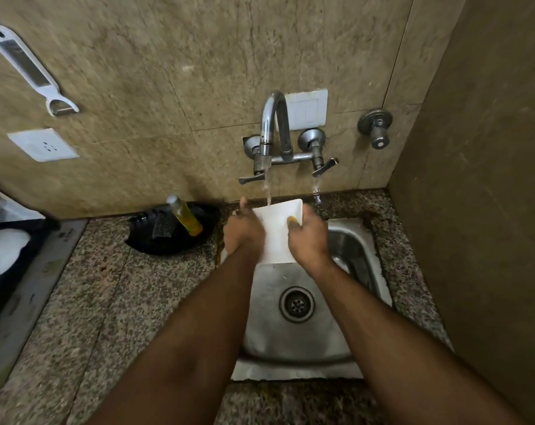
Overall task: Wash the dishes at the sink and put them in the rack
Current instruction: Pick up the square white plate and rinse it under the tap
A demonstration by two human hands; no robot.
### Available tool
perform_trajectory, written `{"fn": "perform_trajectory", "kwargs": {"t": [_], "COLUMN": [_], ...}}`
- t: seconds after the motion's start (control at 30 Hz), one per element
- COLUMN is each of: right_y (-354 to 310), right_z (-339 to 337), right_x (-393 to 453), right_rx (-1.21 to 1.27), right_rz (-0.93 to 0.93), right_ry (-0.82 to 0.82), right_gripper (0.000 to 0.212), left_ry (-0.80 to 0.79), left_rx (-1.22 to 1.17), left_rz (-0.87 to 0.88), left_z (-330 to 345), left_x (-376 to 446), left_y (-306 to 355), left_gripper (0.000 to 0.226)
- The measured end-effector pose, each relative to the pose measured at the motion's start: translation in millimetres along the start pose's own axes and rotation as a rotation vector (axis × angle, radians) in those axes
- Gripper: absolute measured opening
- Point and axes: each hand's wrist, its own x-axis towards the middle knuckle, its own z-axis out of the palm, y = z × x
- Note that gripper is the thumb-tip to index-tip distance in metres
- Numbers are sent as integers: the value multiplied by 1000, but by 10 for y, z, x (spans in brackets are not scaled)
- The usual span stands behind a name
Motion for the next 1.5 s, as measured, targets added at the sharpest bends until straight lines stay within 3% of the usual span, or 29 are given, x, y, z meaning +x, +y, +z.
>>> {"fn": "perform_trajectory", "kwargs": {"t": [0.17,0.3,0.37,0.43,0.53,0.6,0.67,0.77,0.87,0.97,1.03,1.17,1.2,1.3,1.37,1.5], "right_y": [112,217,242,249,282,262,177,21,-98,-114,-173,-292,-321,-326,-267,-180], "right_z": [-182,-168,-136,-141,-197,-222,-184,119,396,427,457,584,618,643,589,505], "right_x": [240,204,180,197,351,467,498,271,-5,3,110,314,277,-23,-53,275], "right_rx": [31,24,31,59,65,58,-174,-664,-701,-634,-567,-457,-486,-628,-744,-613], "right_rz": [118,117,112,101,95,108,70,10,50,94,180,603,550,138,40,280], "right_ry": [1,-54,-62,-79,-141,-211,-223,-89,-33,-6,16,6,8,1,-38,-76], "right_gripper": [27,31,30,28,28,35,49,78,100,76,77,69,67,81,87,77], "left_ry": [-229,-226,-184,-195,-263,-429,-505,-283,-81,-36,-27,36,55,82,64,-26], "left_rx": [-85,-88,-14,-66,-198,-445,-704,-707,-557,-444,-393,-272,-264,-372,-375,-323], "left_rz": [308,284,223,104,-91,-137,-125,-54,67,152,199,328,311,214,152,164], "left_z": [109,72,-26,-27,17,31,-82,-75,-210,-300,-326,-325,-328,-378,-390,-311], "left_x": [-153,-145,-165,-105,31,13,-156,-224,-325,-310,-296,-419,-431,-354,-300,-253], "left_y": [-179,-238,-120,-71,-178,-284,-250,-243,-230,-374,-443,-458,-452,-450,-454,-434], "left_gripper": [72,93,86,85,107,77,41,29,31,36,34,37,37,37,34,43]}}
